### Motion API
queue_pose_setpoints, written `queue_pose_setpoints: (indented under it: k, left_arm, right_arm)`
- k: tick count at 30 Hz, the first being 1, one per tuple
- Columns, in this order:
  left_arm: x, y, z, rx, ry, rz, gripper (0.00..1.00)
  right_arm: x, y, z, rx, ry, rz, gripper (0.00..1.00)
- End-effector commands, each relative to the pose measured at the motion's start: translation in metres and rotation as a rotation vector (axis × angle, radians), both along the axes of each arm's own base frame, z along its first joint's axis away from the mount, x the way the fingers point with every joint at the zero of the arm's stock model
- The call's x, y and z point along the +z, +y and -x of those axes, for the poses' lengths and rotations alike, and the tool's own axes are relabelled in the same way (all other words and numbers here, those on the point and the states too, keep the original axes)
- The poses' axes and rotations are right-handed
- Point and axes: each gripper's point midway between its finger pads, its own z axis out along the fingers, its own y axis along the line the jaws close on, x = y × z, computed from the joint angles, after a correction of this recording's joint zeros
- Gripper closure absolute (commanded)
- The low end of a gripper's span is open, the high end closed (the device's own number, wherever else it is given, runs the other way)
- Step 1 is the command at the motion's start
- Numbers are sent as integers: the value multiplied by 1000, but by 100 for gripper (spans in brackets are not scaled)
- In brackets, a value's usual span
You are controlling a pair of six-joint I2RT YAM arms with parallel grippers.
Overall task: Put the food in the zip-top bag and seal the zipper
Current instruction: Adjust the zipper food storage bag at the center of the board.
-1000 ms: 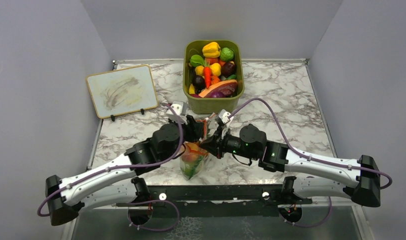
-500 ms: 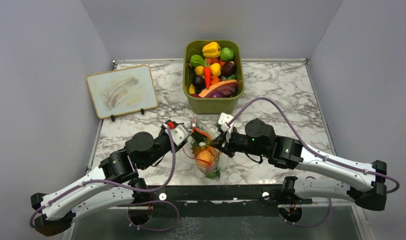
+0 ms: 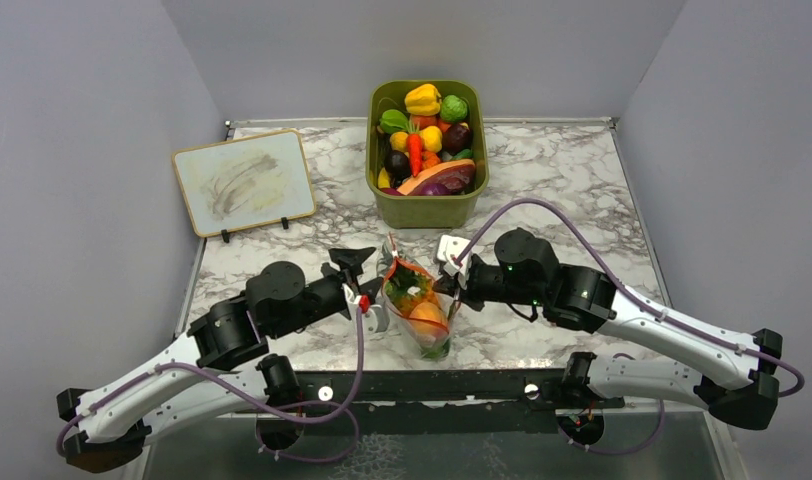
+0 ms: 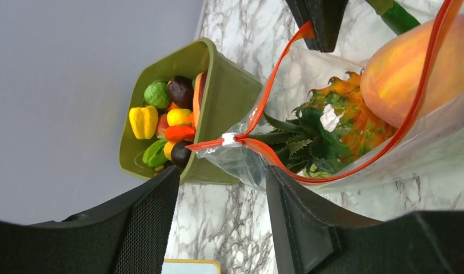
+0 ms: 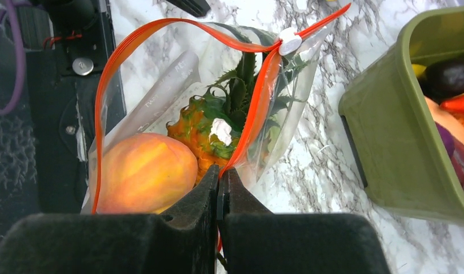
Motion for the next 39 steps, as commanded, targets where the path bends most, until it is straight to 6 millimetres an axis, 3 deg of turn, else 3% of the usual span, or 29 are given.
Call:
queue_pose_setpoints:
  k: [1,8,11,15,21,27,33,39]
  left_arm:
    - [1,-11,4,-83,-46,-72,39]
    - [-22,-26,-10,-92,-13,-143,38]
    - [-20,-34,-10,-150,12,-93,38]
    - [-25,-27,-15,-197,102,-119,38]
    - [-15,-27,-13,-230,177,-157,38]
    - [-24,-31,-5,-275,254,-190,38]
    - [-29,-19,12,-288,325,-215,40]
    - [-18,-18,21,-307,335,-180,39]
  right_arm:
    - [23,1,6,118,-107,-2,99]
    - [17,-1,4,218,-186,93,99]
    - [21,-5,-4,230,-216,114,99]
    - [26,-10,-5,309,-246,125,99]
    - [28,-9,-1,439,-279,137,99]
    - [34,-9,-13,455,-299,147,99]
    - [21,-17,-27,464,-264,178,99]
    - [27,-16,-27,496,-282,159,99]
